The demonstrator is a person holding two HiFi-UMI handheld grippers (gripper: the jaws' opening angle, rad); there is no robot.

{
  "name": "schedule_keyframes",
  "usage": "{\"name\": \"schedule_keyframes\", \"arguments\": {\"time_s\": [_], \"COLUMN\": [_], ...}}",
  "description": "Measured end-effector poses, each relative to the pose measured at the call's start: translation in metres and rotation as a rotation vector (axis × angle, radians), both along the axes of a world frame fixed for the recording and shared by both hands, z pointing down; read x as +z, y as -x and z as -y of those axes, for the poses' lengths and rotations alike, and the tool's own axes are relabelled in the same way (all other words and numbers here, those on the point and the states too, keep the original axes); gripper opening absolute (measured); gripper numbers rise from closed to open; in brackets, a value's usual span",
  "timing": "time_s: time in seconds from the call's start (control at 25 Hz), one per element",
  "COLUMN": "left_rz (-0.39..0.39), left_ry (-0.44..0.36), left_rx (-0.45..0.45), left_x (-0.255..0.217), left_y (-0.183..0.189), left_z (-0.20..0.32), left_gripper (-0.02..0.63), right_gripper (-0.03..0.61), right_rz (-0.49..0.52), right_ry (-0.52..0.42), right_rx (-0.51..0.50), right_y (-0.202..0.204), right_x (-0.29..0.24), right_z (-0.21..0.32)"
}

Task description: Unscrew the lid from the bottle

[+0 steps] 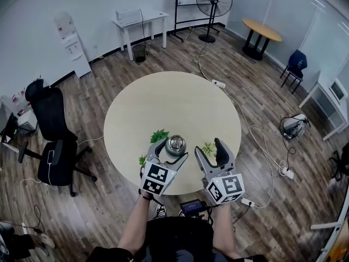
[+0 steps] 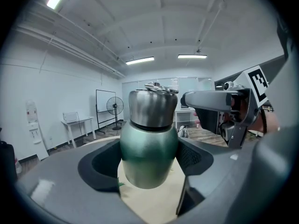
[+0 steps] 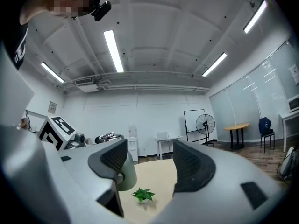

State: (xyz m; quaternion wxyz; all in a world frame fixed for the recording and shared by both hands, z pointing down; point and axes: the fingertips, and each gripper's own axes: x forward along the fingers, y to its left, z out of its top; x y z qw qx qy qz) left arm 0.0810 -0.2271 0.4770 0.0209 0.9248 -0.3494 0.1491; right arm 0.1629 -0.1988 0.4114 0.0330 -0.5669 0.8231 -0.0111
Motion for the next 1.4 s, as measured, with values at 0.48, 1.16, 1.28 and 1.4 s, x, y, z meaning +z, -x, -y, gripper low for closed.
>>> {"name": "schedule_keyframes", "arguments": {"time_s": [0.48, 1.16, 1.28, 1.4], "left_rz": [0.010, 0.038, 0.027, 0.025], "left_ry": [0.007, -0.001, -0.021, -0.034], "left_rx": [0.008, 0.059, 0.111, 0.185], "left_x": [0.011, 0.017, 0.011, 0.008], "left_y": [-0.005, -0.012, -0.013, -0.015], "left_z": [-0.001, -0.010, -0.013, -0.021], "left_gripper": [0.362, 0.362, 0.362, 0.362], "right_gripper": [0.305, 0.261, 0.261, 0.261], "right_rz": [-0.143, -0.257, -0.305, -0.344], "right_ry": [-0.004, 0.030, 0.021, -0.010], "right_rx": [-0.271, -0.396, -0.469, -0.607], "right_y": [0.075, 0.098, 0.100, 0.104], "right_x": [-0.008, 0.004, -0.002, -0.007], "right_z": [-0.003, 0.001, -0.003, -0.013]}}
